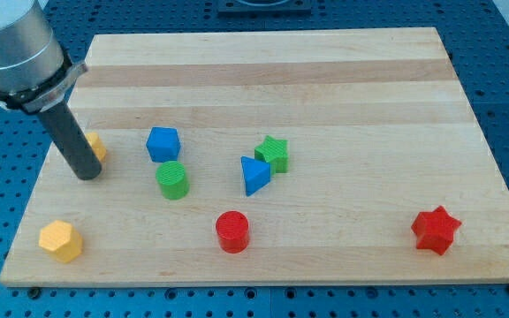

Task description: Move the yellow heart up towards top

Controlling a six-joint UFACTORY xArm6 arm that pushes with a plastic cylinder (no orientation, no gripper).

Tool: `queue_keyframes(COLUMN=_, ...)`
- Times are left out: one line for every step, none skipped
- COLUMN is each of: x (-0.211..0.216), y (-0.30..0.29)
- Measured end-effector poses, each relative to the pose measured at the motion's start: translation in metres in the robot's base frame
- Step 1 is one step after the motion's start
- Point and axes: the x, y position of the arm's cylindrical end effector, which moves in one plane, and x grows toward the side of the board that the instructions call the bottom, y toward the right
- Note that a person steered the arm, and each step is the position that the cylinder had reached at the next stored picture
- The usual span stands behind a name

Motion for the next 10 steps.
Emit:
queue_keyframes(x=-0.023, y=0.000)
queue_keyframes(x=-0.040, y=0.000)
queue_keyframes(x=-0.037, y=0.000)
queue_keyframes(x=-0.007, y=-0.007)
queue_keyframes(x=-0.008, y=-0.049)
queue_keyframes(x=-0.023, y=-0.071)
queue_keyframes(x=-0.025, y=-0.071)
queue_keyframes(x=-0.042, y=-0.055)
queue_keyframes(x=-0.055, y=-0.019)
queue_keyframes(x=-0.062, y=0.015)
